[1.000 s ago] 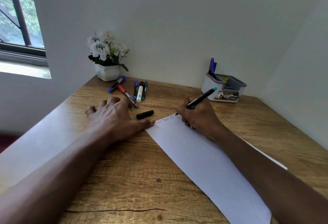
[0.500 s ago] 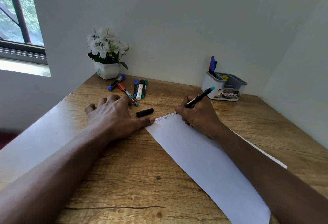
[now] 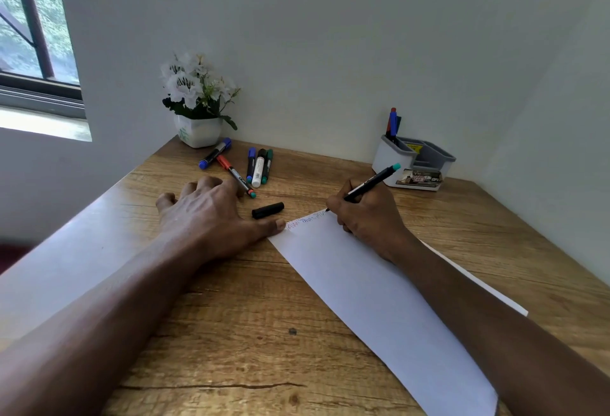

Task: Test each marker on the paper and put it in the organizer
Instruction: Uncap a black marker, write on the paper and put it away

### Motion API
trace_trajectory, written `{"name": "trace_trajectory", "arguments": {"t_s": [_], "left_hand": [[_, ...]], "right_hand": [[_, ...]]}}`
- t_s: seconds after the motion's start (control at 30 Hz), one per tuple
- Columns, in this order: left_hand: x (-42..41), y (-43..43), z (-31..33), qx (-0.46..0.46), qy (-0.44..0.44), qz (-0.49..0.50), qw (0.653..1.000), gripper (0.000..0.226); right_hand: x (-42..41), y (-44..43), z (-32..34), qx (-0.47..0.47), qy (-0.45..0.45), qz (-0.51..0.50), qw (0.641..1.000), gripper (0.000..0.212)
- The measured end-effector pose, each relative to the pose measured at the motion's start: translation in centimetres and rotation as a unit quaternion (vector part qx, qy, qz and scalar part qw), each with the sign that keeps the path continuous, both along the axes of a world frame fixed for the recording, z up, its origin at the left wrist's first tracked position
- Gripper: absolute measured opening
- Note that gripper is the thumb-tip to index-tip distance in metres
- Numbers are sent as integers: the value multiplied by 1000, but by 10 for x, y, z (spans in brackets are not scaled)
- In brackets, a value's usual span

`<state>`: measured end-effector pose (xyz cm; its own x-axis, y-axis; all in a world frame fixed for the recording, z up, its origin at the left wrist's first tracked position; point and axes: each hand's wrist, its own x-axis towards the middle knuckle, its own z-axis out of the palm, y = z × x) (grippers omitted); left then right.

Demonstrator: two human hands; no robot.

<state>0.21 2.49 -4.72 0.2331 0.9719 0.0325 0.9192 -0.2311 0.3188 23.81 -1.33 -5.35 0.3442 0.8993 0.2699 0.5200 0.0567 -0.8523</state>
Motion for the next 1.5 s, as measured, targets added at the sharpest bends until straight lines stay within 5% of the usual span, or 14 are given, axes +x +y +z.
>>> {"name": "trace_trajectory", "arguments": {"t_s": [0.53,0.73,1.1,1.5], "left_hand": [[-1,-1,2,-6,-4,-4,1000,102],[-1,-3,2,-4,-10,-7,1000,100],[1,-8,-5,190,-134,-102,967,37],[6,-7,-5,172,-121,-106,972,33]], "right_hand": [[-2,-1,3,-14,-17,-13,1000,20],[1,-1,7,-18,89,-36,995,15],[8,2,10,-42,171,30,984,8],[0,-6,12,24,109,109,988,29]]}}
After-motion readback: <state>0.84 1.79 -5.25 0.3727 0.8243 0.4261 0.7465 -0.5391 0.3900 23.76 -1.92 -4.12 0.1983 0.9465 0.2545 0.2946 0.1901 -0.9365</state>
